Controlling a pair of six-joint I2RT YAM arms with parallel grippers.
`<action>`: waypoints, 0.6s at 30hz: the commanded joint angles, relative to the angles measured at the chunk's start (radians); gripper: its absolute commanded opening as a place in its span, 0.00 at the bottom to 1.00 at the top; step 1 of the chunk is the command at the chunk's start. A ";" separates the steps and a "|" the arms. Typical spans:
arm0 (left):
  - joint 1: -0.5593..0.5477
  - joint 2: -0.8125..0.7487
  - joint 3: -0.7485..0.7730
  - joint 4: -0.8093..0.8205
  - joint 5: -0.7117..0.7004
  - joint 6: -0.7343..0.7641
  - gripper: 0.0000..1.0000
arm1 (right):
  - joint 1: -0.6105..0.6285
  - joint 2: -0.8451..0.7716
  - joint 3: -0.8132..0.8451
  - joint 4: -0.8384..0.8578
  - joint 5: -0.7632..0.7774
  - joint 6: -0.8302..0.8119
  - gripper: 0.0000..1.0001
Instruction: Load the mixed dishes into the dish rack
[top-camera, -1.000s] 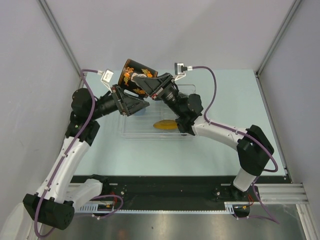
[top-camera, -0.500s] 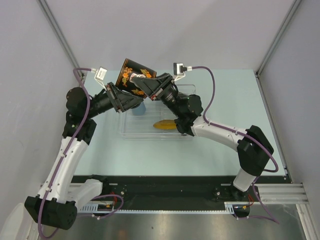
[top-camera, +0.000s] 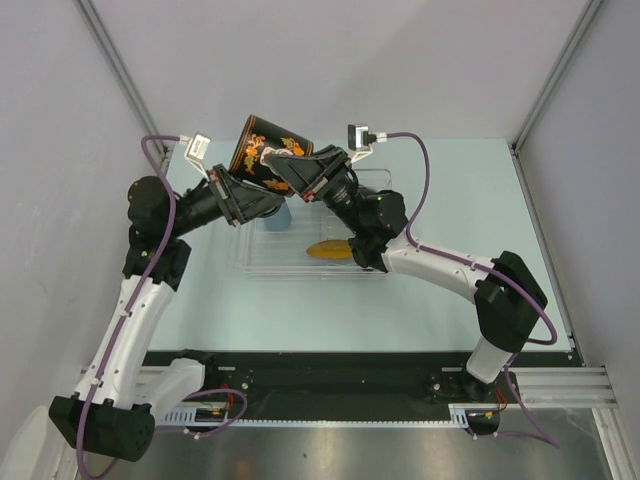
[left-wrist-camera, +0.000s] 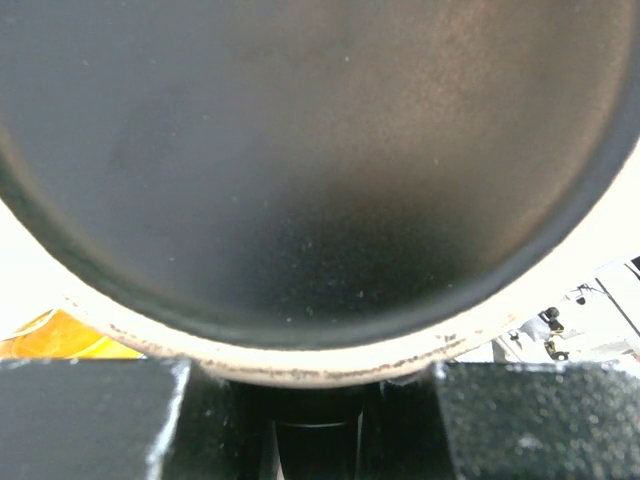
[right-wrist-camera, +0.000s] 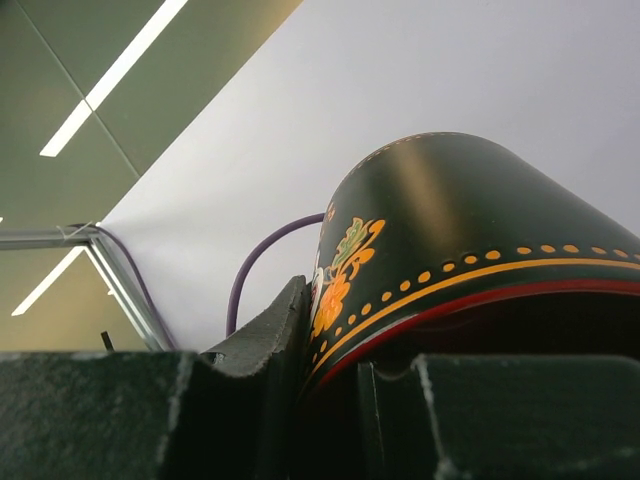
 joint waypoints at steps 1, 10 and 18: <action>0.000 -0.011 0.054 0.065 0.031 0.031 0.00 | 0.023 -0.018 0.070 0.347 -0.028 -0.004 0.09; 0.077 -0.002 0.093 0.069 0.092 0.005 0.00 | -0.032 -0.026 0.044 0.325 -0.097 0.072 0.36; 0.153 -0.008 0.108 0.170 0.145 -0.107 0.00 | -0.058 -0.044 0.025 0.230 -0.135 0.069 0.88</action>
